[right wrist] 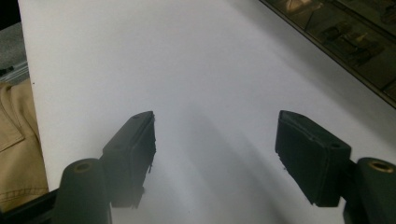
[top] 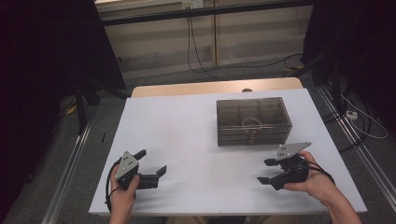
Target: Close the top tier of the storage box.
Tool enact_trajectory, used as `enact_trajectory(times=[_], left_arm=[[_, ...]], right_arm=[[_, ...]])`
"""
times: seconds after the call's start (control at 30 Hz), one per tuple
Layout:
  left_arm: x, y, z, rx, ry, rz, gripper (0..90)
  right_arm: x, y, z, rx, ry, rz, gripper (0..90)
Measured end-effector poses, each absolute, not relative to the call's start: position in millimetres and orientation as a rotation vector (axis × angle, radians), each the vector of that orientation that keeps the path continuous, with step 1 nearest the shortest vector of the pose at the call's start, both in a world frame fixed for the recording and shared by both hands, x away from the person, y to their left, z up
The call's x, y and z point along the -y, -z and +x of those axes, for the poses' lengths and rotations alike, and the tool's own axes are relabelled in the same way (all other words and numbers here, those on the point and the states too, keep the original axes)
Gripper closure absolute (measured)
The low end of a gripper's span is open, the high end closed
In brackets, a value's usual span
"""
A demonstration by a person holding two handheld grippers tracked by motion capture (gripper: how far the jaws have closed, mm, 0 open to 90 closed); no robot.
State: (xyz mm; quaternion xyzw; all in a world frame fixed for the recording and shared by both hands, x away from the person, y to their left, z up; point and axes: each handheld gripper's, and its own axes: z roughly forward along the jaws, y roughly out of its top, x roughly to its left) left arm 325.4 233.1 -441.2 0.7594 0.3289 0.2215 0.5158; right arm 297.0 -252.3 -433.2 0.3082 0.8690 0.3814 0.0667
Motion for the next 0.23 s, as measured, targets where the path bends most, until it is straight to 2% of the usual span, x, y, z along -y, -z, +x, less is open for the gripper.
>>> enact_trajectory(times=[0.23], left_arm=[[-233.0,441.4,326.1,-0.784,-0.535,1.832,2.3]], right_arm=[[253.4,433.8,295.3,-2.612,-1.151,0.934,28.4]])
